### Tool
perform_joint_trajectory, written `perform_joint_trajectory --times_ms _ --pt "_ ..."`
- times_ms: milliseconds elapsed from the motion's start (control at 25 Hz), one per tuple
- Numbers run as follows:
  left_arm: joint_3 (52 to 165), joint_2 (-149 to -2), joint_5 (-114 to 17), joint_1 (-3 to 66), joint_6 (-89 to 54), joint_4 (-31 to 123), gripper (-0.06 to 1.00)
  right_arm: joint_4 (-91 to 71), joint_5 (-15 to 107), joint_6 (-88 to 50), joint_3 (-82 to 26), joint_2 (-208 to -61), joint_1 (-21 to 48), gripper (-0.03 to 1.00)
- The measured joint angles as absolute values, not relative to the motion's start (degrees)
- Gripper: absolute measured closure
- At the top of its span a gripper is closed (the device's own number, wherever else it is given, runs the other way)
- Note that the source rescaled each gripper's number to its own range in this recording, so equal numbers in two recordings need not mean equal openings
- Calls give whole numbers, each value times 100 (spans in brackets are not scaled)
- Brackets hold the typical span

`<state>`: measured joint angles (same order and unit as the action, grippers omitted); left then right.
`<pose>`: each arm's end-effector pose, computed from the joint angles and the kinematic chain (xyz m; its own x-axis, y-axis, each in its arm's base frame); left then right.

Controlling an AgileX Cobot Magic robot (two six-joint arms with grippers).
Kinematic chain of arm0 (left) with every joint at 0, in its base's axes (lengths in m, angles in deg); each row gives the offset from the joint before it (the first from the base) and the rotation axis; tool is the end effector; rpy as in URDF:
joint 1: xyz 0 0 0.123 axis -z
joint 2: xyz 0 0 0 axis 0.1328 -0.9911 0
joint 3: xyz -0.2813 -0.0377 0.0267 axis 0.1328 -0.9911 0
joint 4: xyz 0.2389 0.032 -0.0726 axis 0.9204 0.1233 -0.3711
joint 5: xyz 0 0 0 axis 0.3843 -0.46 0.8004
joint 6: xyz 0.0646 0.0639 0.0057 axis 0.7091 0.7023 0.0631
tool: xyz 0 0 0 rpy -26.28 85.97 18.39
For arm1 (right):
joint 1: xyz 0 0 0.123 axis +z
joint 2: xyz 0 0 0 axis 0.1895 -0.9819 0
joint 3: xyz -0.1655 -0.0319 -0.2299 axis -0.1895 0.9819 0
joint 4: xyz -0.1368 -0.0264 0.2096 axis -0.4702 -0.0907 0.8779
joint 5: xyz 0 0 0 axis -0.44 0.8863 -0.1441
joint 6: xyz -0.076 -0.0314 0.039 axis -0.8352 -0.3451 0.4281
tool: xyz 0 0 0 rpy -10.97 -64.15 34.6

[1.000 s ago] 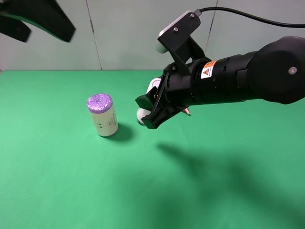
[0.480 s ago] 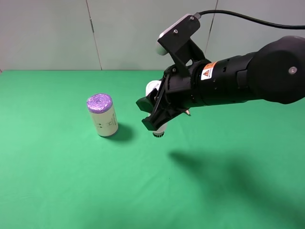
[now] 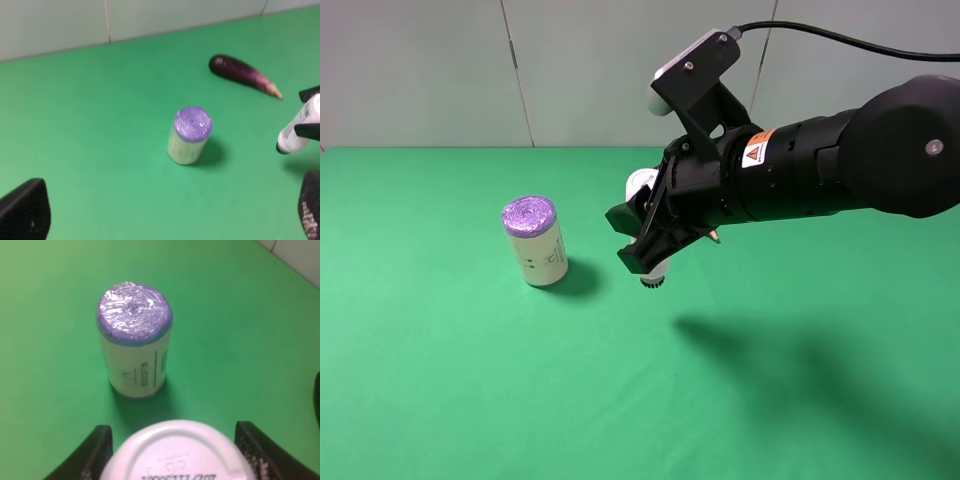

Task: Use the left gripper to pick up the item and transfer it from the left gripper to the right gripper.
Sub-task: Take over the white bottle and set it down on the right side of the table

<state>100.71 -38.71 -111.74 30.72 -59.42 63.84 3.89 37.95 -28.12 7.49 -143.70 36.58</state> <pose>0.0515 -0.0151 0.4585 -0.4540 0.0759 -0.8878 0.2869 0.9558 -0.0650 0.2012 0.2206 0.2412 -0.2304 -0.5246 -0.8196 -0.7974 0.5845 -0.1500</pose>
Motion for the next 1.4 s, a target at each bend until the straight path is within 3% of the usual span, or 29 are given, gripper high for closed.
perform_joint_trajectory --times_ms 320,800,1400 --pt "9839 -3147 -11174 3072 -5956 6760 -5 389 3795 -2812 749 -14370 3658 93" --pt "7320 -1359 -11174 3072 -6180 7069 -5 396 3795 -2812 749 -14370 3658 93" --pt "5911 -360 -10933 3072 -5884 6511 -5 468 3795 -2598 749 -14370 3658 93"
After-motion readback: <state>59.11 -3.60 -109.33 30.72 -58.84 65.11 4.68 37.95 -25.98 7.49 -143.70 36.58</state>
